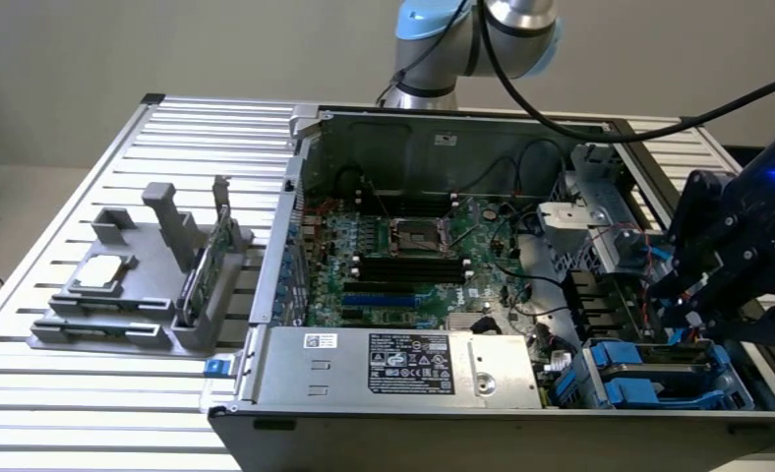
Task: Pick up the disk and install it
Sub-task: 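Insert the second disk wire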
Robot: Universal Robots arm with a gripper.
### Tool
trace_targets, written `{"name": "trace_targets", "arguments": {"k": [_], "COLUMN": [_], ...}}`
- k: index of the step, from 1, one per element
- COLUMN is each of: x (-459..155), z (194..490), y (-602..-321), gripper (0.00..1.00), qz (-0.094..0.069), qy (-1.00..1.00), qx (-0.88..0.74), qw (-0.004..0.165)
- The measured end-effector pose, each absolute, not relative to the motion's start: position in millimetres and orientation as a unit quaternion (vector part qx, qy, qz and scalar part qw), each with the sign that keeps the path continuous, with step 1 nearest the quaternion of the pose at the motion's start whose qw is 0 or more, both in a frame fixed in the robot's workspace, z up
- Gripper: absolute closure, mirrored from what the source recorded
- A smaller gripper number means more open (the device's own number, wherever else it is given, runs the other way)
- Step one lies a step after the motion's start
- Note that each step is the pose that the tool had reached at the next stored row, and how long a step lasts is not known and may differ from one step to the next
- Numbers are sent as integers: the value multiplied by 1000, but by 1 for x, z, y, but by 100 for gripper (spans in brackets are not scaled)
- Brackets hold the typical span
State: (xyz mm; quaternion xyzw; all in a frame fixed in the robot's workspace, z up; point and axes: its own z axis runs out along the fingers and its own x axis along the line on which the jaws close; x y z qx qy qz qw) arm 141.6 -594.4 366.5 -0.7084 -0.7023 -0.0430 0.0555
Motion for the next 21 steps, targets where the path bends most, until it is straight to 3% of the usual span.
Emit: {"name": "trace_targets", "arguments": {"k": [9, 11, 13, 21], "x": [142, 142, 142, 142], "z": [363, 363, 362, 359], "y": [-593, -592, -592, -591], "gripper": [67, 69, 82, 83], "qz": [-39, -38, -37, -35], "qy": [-702, -703, -703, -703], "qx": [-709, -709, -709, -709], "qw": [52, 51, 50, 48]}}
